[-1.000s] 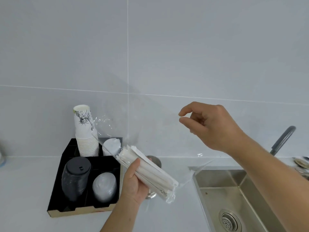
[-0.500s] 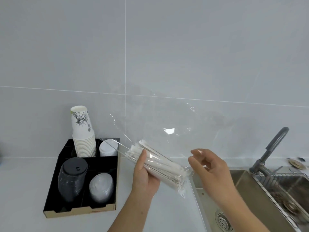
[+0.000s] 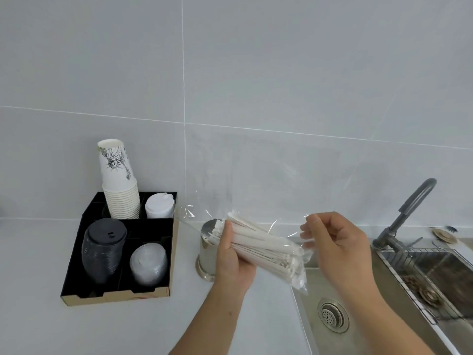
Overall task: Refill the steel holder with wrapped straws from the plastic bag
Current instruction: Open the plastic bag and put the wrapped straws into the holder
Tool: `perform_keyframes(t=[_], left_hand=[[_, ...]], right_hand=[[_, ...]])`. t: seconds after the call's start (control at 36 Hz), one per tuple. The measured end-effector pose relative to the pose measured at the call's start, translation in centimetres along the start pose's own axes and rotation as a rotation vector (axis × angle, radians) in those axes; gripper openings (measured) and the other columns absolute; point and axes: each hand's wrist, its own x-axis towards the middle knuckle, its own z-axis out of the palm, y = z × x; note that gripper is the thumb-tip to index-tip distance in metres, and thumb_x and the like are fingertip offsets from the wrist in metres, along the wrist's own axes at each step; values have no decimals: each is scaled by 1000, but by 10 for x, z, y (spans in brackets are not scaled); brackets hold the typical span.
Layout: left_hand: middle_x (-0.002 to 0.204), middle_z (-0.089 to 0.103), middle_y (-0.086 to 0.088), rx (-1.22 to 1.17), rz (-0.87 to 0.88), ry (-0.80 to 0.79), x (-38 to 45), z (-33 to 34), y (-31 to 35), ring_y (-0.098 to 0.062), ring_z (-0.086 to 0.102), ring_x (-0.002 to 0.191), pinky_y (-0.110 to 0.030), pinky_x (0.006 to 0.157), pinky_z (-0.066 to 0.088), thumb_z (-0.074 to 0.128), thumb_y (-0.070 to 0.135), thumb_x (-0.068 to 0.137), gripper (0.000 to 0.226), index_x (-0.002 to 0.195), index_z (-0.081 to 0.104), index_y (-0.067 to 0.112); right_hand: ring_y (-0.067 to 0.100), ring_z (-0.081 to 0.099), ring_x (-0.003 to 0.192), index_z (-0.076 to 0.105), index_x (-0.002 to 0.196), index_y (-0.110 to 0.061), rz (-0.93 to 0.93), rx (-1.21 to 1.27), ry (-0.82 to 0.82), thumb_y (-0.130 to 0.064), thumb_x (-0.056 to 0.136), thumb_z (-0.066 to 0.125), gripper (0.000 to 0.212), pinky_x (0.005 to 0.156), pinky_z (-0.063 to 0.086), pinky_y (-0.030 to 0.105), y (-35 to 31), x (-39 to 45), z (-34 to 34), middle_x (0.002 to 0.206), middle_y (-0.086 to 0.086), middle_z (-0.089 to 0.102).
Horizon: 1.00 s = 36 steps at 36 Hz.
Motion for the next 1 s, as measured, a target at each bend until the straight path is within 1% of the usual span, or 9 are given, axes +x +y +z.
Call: perform_keyframes(t=[0.14,0.28,0.39,0.47,0.58,0.64,0.81,0.89,1.0], left_hand=[[108,71,-11,-7,-45,-12,-5,-2,-23,-28,67,102,-43,90,51,65,46,77,50,116,66,15],[122,68,-16,-28,-113,-25,-5,0,-41,-32,65,112,-46,98,48,66,48,76,60,124,64,12],[117,70,-15,-26,-132,-32,-4,1,-50,-31,66,110,-45,97,49,63,52,79,59,122,65,11],[107,73,-13,-30,-146,-48,-2,2,-55,-27,71,97,-42,89,53,58,52,84,51,114,67,12],[109,72,-12,-50,-175,-84,1,1,-60,-27,69,100,-40,89,54,57,54,86,54,118,66,11],[114,69,-13,-78,-190,-97,2,1,-64,-29,67,105,-41,91,55,59,55,84,59,123,64,10],[110,70,-16,-141,-215,-134,2,2,-71,-30,69,100,-39,75,59,58,54,85,58,121,64,9],[118,68,-16,-161,-217,-118,6,1,-71,-31,66,108,-41,82,58,59,54,84,61,125,63,9],[122,65,-15,-177,-208,-81,12,-3,-69,-31,63,112,-41,87,57,62,56,82,66,128,61,9]], right_hand=[[14,68,61,68,75,-16,-5,-11,10,-19,94,60,21,60,54,27,4,-3,-10,71,-3,72],[7,62,54,68,75,-12,-26,-3,42,-17,94,61,21,55,48,13,9,-3,-19,64,-4,69],[8,61,54,68,74,-15,-33,-26,59,-19,94,61,22,60,51,23,11,-2,-27,64,-3,69],[15,61,56,68,73,-14,-41,-22,77,-18,94,61,22,59,50,27,11,-2,-31,64,3,68],[26,66,63,68,76,-13,-43,-39,75,-19,94,61,21,61,54,31,7,2,-34,70,6,70],[26,68,66,68,77,-14,-37,-38,71,-20,94,61,20,60,55,30,5,4,-33,73,4,71],[15,67,63,67,76,-14,-71,-73,50,-18,94,60,20,60,58,29,1,8,-30,74,2,71],[11,67,61,67,77,-12,-78,-79,38,-17,94,60,19,55,55,20,-2,12,-25,72,0,71],[13,67,61,68,78,-11,-77,-106,14,-19,93,61,19,57,57,23,-5,18,-15,73,1,71]])
